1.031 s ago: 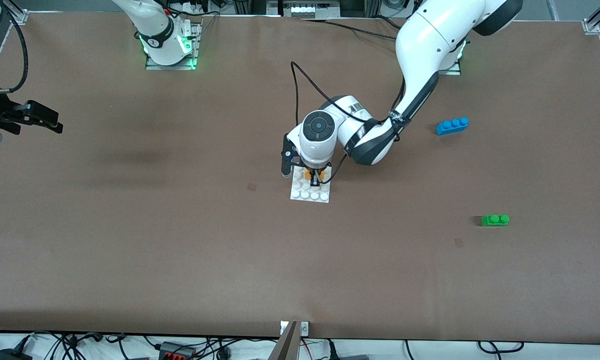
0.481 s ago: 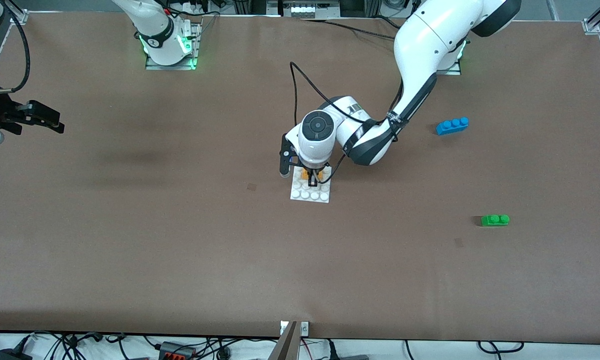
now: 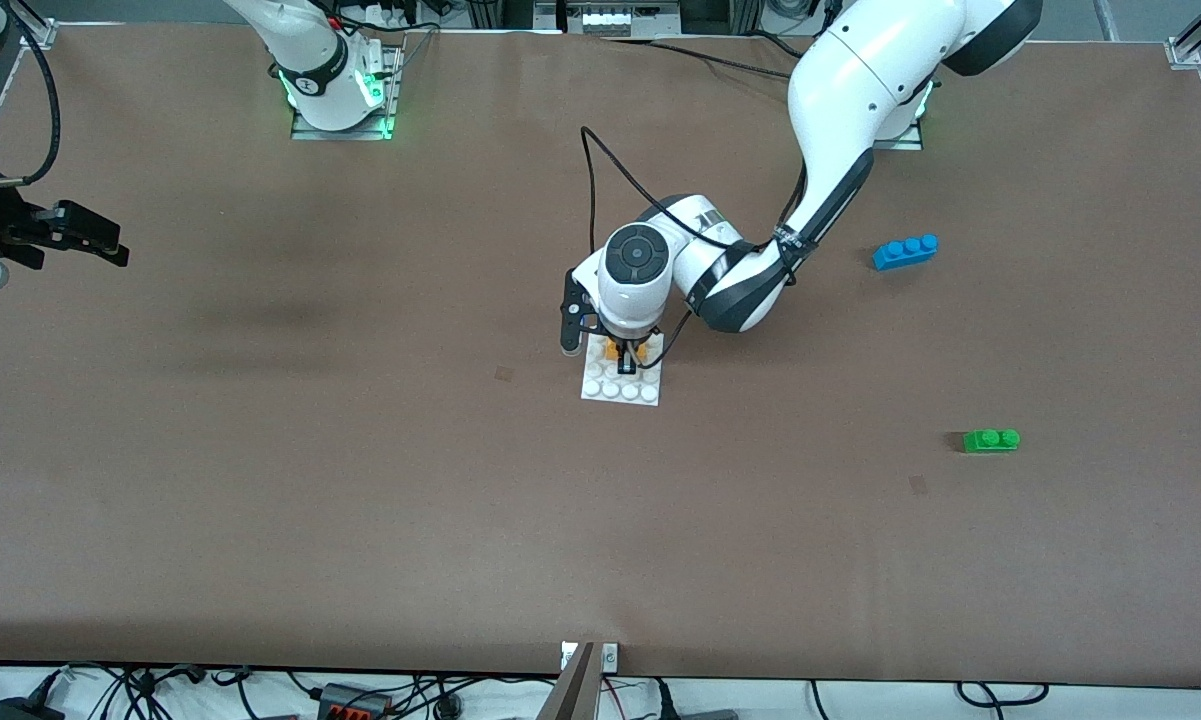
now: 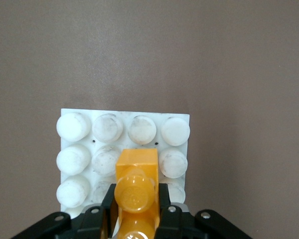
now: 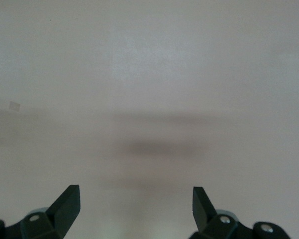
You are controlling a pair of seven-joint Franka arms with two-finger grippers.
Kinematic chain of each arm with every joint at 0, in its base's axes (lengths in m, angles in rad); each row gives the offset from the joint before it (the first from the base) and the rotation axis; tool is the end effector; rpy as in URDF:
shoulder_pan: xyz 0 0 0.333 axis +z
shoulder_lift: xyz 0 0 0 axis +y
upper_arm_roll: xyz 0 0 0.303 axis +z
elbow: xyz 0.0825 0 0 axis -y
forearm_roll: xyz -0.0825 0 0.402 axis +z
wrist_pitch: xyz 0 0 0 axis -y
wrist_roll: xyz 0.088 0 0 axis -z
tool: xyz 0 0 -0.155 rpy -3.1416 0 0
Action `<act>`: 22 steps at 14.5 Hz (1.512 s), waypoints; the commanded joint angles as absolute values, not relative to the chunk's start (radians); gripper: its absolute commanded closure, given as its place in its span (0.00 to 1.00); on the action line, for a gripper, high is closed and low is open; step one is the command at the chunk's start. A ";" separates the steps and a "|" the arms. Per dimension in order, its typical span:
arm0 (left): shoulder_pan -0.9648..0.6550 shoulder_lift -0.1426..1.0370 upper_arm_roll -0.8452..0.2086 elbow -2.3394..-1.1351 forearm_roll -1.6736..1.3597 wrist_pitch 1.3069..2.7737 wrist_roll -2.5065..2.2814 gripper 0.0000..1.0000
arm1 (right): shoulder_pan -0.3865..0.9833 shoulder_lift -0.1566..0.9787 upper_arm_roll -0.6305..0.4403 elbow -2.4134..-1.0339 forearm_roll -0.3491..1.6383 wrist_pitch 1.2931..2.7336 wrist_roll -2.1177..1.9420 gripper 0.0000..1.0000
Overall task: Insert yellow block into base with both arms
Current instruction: 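Lower and press the yellow brick onto the base studs with the left gripper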
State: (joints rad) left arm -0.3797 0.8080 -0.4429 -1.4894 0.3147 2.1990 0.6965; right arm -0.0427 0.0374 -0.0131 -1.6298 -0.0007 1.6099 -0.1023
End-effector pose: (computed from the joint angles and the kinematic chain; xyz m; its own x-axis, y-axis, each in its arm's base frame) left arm 0.5275 -0.4855 0.1550 -0.0168 -0.9993 0.0337 -0.9982 0.0187 0.0565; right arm 0.5799 -0.0324 0.5163 0.9973 0.0466 -0.0571 0.0464 -0.9989 -0.0047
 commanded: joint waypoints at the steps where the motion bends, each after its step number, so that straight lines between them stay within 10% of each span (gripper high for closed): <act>1: -0.390 0.827 -0.436 -1.459 0.344 2.198 0.701 1.00 | -0.038 0.031 -0.015 -1.637 0.003 1.605 -0.095 0.00; 22: -0.370 0.798 -0.434 -1.499 0.350 2.220 0.735 1.00 | -0.040 0.032 -0.015 -1.637 0.003 1.603 -0.095 0.00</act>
